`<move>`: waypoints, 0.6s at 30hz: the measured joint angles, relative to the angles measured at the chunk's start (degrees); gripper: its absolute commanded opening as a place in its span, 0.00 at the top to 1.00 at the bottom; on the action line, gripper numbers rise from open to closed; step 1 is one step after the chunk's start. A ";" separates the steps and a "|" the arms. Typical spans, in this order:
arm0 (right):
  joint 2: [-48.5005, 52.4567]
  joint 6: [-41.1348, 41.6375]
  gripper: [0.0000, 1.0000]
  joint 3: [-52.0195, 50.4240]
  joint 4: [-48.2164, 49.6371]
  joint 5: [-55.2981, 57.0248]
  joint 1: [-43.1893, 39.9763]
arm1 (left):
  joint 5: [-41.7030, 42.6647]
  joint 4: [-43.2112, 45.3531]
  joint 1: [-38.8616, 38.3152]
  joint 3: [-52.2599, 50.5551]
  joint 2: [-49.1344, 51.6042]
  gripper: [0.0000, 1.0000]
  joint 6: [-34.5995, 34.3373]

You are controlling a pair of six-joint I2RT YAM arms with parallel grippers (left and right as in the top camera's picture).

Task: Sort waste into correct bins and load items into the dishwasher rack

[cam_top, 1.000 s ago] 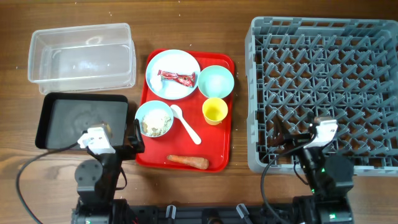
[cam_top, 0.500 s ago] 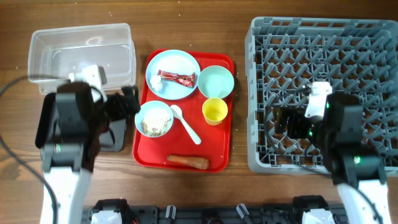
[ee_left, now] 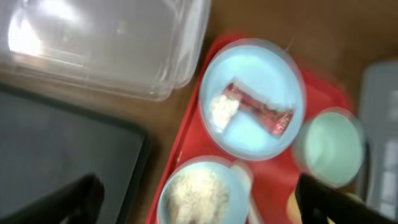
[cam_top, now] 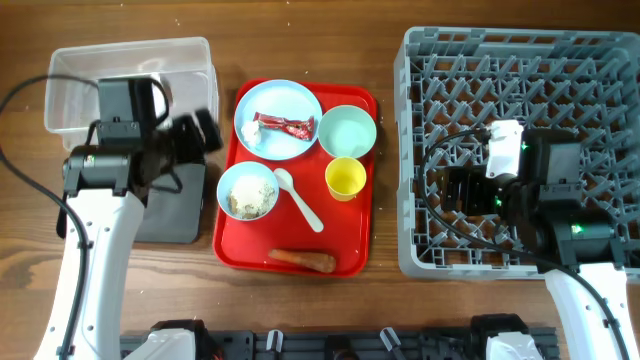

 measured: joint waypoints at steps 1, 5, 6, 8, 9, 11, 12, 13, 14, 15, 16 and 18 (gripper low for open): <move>0.00 0.00 0.00 0.00 0.02 0.02 0.00 | 0.31 2.62 -0.48 0.09 0.44 0.00 -0.22; 0.02 0.00 0.00 0.00 0.07 0.00 0.00 | 1.25 9.94 -5.33 0.28 6.71 0.01 -0.63; 0.02 0.00 0.00 0.00 -0.11 0.02 0.00 | 1.01 11.78 -6.36 0.31 8.59 0.01 -0.63; 0.07 0.00 0.00 0.00 -0.02 0.02 0.00 | 0.31 14.91 -8.74 0.52 14.38 0.05 -0.63; 0.07 0.00 0.00 0.00 0.02 0.00 0.00 | -0.11 15.30 -9.73 0.50 17.31 0.06 -0.61; 0.07 0.00 0.00 0.00 0.00 0.00 0.00 | -0.50 17.57 -10.99 0.50 22.36 0.08 -0.68; 0.07 0.00 0.00 0.00 0.00 0.02 0.00 | -0.55 18.08 -11.23 0.50 23.93 0.09 -0.66; 0.07 0.00 0.00 0.00 0.02 0.02 0.00 | -0.70 18.86 -11.45 0.50 25.75 0.10 -0.68; 0.07 0.00 0.00 0.00 0.02 0.02 0.00 | -0.74 19.47 -11.56 0.50 27.17 0.10 -0.70; 0.07 -0.02 0.00 0.00 0.00 0.02 0.00 | -0.76 19.91 -11.58 0.50 28.37 0.10 -0.68; 0.07 -0.02 0.00 0.00 0.02 0.00 0.00 | -0.79 20.41 -11.61 0.50 30.03 0.11 -0.68; 0.07 0.00 0.00 0.00 0.02 0.00 0.00 | -1.01 20.59 -11.61 0.50 31.19 0.14 -0.68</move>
